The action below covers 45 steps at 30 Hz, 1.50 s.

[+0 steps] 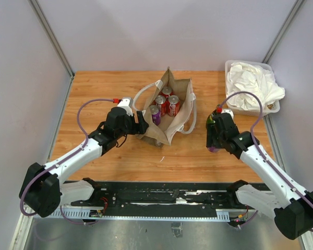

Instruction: Take the beverage out of the canvas bag

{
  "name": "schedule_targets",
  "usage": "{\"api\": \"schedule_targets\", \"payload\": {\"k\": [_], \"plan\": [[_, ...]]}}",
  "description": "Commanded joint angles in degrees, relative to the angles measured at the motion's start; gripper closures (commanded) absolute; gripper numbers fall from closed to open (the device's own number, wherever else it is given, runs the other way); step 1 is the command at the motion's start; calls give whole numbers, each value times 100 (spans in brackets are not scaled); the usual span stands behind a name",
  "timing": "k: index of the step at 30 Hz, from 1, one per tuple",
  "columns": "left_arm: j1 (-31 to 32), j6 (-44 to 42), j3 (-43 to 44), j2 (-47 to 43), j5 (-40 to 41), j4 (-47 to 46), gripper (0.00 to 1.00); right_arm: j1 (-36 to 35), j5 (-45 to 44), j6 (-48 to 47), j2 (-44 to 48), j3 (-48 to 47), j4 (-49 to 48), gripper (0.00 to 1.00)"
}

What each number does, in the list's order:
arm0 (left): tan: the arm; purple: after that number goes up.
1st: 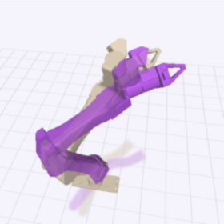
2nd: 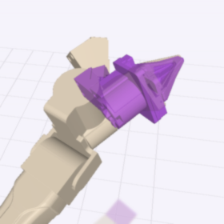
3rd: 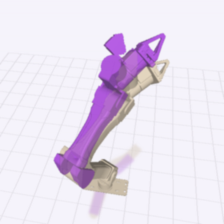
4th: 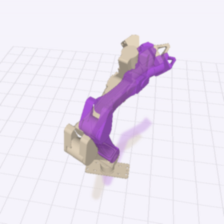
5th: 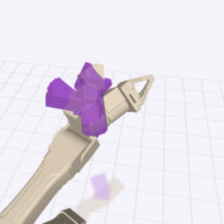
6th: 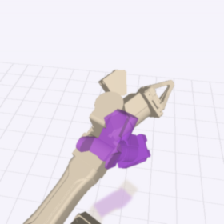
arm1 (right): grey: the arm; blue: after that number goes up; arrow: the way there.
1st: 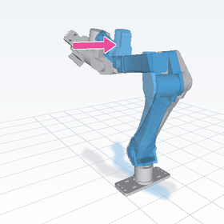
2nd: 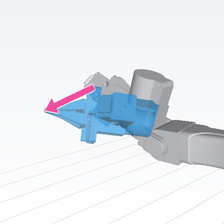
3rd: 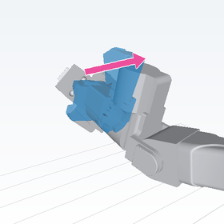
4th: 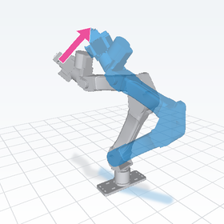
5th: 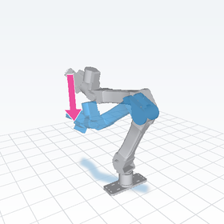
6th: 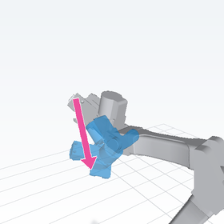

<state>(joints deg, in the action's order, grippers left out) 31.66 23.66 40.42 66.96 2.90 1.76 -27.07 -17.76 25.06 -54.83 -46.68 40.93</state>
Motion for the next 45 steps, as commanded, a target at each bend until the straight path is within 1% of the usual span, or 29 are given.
{"api": "schedule_targets", "payload": {"k": [1,7,15,17,19,20,22,23,24,25,28,30,33,34,36,38,42,45], "plan": [[112,-105,-130,154,-149,519,20,237,301,-54,-227,-16,-900,99],[112,-93,-138,143,-149,527,20,333,208,-60,-530,63,-1145,97],[112,-111,-150,159,-140,539,20,378,168,20,-690,385,-1314,86],[112,-111,-158,168,-141,529,20,378,184,39,-711,440,-1315,81],[112,-99,-158,174,-149,528,20,383,186,71,-723,498,-1315,71],[112,-101,-155,175,-149,527,20,386,173,89,-731,536,-1314,62],[112,-106,-158,169,-149,527,20,387,126,143,-741,581,-1302,32],[112,-102,-158,168,-146,527,20,387,93,166,-752,605,-1286,21],[112,-102,-158,168,-149,527,20,387,63,180,-768,623,-1277,13],[112,-105,-158,173,-149,527,20,386,48,183,-791,626,-1255,8],[112,-103,-163,173,-158,527,20,387,-29,221,-843,583,-1146,0],[112,-104,-166,166,-149,537,20,387,-79,185,-837,494,-1048,1],[112,-113,-161,151,-133,536,20,387,-173,11,-750,172,-866,0],[112,-113,-166,153,-127,540,20,387,-227,-70,-708,13,-776,2],[112,-109,-165,151,-126,527,20,380,-273,-282,-609,-402,-597,10],[112,-101,-175,151,-123,493,20,370,-301,-476,-518,-844,-431,17],[112,-88,-193,172,-149,432,20,252,-325,-777,-493,-1905,-206,19],[112,-89,-176,201,-158,414,20,114,-121,-1031,-750,-2668,-70,22]]}}
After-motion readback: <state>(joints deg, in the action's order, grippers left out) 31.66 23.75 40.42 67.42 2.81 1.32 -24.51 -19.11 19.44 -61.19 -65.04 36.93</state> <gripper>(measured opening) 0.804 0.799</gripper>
